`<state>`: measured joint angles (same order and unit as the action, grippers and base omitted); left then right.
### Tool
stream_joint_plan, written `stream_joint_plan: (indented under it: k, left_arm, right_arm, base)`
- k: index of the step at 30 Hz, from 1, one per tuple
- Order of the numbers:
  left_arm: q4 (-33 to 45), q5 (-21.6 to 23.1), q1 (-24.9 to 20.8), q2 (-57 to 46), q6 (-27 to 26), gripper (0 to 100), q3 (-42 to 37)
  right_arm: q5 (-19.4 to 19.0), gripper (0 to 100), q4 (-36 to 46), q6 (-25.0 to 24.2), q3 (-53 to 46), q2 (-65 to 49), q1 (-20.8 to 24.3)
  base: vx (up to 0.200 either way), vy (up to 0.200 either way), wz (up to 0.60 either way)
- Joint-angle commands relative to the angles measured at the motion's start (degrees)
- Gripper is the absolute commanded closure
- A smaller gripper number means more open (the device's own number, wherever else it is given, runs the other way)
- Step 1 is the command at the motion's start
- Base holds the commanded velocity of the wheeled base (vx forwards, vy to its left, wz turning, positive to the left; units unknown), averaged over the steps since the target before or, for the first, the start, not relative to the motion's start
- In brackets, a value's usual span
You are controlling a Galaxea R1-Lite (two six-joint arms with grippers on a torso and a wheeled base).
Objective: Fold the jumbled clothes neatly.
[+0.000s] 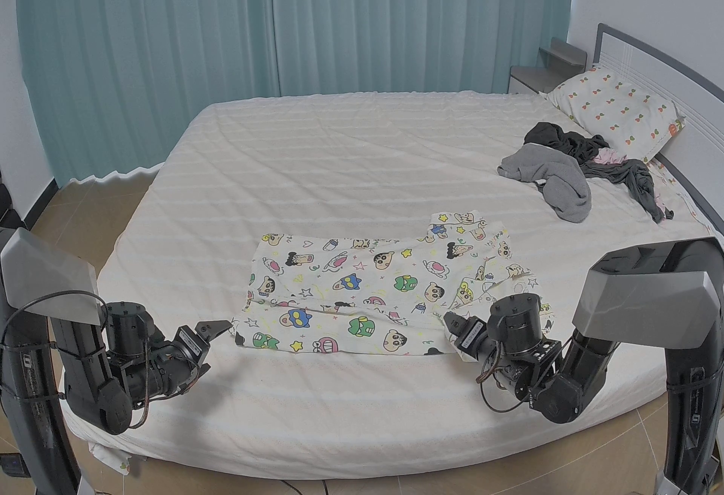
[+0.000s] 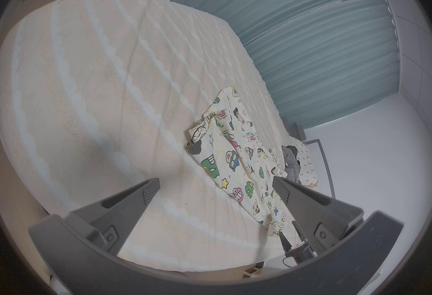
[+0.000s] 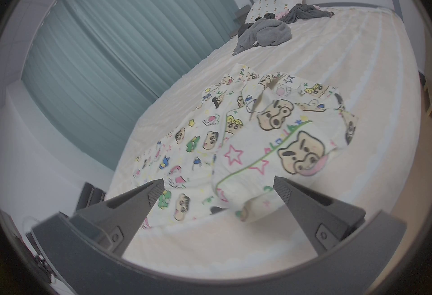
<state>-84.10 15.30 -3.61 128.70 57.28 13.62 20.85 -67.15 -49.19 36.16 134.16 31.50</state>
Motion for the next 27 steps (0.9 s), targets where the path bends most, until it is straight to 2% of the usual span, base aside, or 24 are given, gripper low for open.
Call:
stream_joint_plan:
  k: [1,8,9,18,27]
  left_arm:
    - [-0.01,-0.01,0.09,0.06,0.02,0,0.01]
    - [-0.01,0.08,0.0,0.06,0.02,0,0.01]
    - [-0.01,0.08,0.0,0.06,0.02,0,0.01]
    - [-0.01,-0.01,0.0,0.06,0.02,0,0.01]
    - [-0.01,0.08,0.0,0.06,0.02,0,0.01]
  right_arm:
    - [-0.46,0,-1.41,2.08,-3.55,-3.02,-1.62]
    - [-0.63,0,-7.56,2.17,-2.58,0.23,-4.96]
    - [-2.04,0,-10.11,1.82,-0.83,2.95,-5.75]
    - [-3.71,0,-10.37,0.32,2.34,7.96,-8.21]
    - [-2.92,0,-9.93,0.32,1.81,9.98,-11.99]
  base:
    - [0.0,0.0,0.0]
    - [0.0,0.0,0.0]
    - [0.0,0.0,0.0]
    - [0.0,0.0,0.0]
    - [0.0,0.0,0.0]
